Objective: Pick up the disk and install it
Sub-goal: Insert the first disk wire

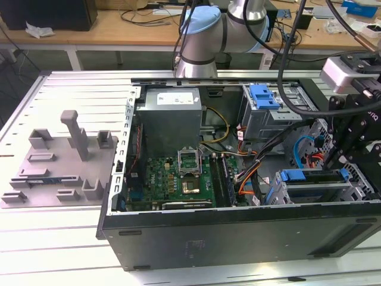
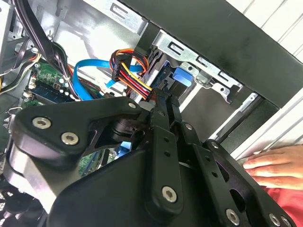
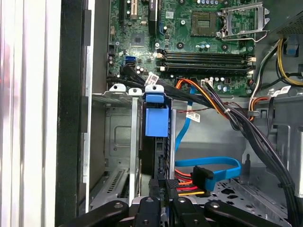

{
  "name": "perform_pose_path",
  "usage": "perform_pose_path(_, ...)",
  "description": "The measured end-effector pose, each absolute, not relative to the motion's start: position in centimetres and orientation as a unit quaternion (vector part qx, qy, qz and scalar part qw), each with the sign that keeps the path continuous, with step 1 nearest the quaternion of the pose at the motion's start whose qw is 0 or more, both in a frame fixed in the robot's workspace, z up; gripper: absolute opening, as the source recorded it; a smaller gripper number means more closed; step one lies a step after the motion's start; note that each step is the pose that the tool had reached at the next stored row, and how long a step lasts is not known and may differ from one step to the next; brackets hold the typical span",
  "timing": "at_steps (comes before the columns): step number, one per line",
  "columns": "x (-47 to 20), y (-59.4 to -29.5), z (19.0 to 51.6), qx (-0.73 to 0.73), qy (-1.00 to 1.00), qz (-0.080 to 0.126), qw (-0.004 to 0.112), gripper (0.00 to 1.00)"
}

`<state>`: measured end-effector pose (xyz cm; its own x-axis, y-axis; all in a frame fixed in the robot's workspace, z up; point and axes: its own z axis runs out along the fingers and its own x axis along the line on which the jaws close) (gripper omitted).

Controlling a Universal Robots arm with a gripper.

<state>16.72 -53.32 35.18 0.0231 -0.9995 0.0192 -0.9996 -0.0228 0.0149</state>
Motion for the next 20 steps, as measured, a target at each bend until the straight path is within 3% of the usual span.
perform_pose_path(20, 16.76, -53.22, 34.51, 0.715, -0.699, 0.002, 0.012, 0.16)
